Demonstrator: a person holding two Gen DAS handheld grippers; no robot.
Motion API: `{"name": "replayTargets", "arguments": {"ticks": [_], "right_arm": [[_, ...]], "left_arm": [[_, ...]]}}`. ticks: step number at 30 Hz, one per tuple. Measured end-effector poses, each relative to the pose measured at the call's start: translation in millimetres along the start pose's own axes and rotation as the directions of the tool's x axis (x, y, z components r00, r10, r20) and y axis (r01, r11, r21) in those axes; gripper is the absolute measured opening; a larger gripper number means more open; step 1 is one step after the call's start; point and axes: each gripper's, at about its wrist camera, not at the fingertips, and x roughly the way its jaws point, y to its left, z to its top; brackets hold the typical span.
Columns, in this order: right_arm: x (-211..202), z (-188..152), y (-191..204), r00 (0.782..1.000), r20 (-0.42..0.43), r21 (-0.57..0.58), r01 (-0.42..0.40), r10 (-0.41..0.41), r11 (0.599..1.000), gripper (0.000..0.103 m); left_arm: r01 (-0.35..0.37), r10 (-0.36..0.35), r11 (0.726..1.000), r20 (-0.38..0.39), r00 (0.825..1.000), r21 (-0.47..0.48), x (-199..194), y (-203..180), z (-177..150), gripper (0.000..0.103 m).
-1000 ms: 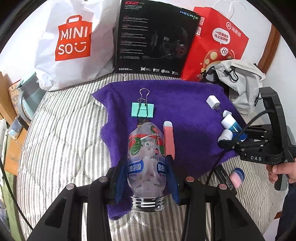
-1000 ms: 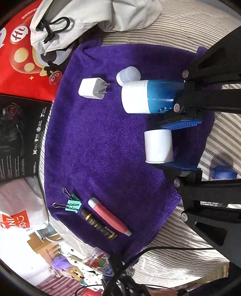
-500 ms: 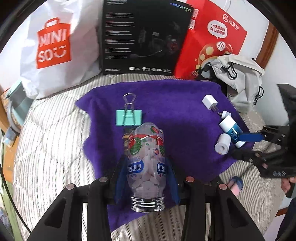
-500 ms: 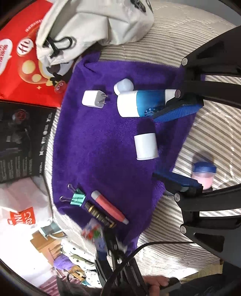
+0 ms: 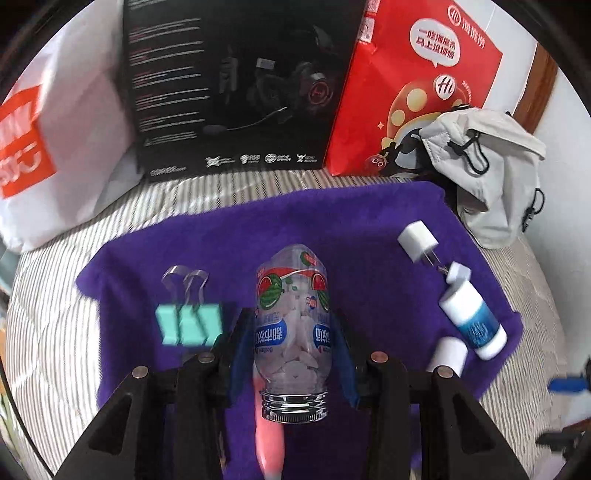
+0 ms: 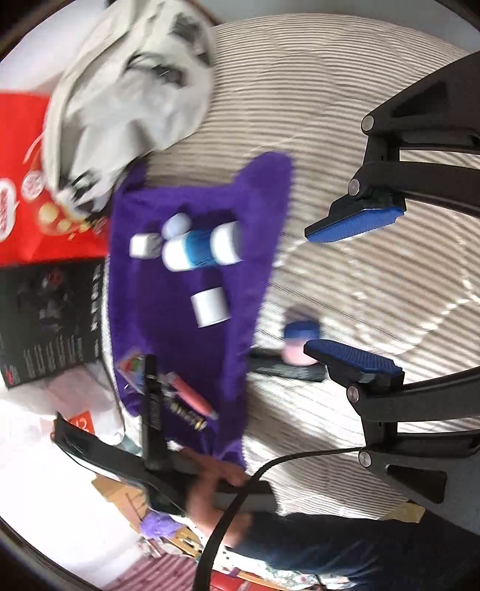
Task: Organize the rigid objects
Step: 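Grasp the black stick with the left tool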
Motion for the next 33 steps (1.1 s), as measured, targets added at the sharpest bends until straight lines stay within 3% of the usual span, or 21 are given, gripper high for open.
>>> {"name": "replayTargets", "arguments": {"ticks": [13, 16, 21, 27, 33], "right_arm": [[-3.5, -54.2, -32.7, 0.996, -0.083, 0.105, 0.050, -0.041, 0.993, 0.054], [-4.9, -56.0, -33.4, 0.996, -0.077, 0.109, 0.045, -0.037, 0.993, 0.054], [-13.1, -50.6, -29.2, 0.999, -0.031, 0.100, 0.021, -0.018, 0.995, 0.054], [-23.5, -42.8, -29.8, 0.999, 0.041, 0.110, 0.000, -0.004, 0.994, 0.055], [-23.2, -29.5, -48.0, 0.989, 0.150, 0.194, -0.038, 0.009, 0.980, 0.055]], "left_arm": [[-0.092, 0.097, 0.992, -0.056, 0.994, 0.083, 36.5, -17.1, 11.1, 0.040], [-0.125, 0.130, 0.988, -0.054, 0.990, 0.095, 36.4, -20.6, 10.0, 0.048], [-0.109, 0.114, 0.991, -0.070, 0.991, 0.078, 31.7, -18.5, 5.4, 0.050], [-0.157, 0.157, 0.985, 0.000, 0.988, 0.077, -29.0, -25.8, -12.4, 0.050], [-0.127, 0.125, 0.991, 0.034, 0.992, 0.034, -89.7, -44.2, -58.5, 0.051]]}}
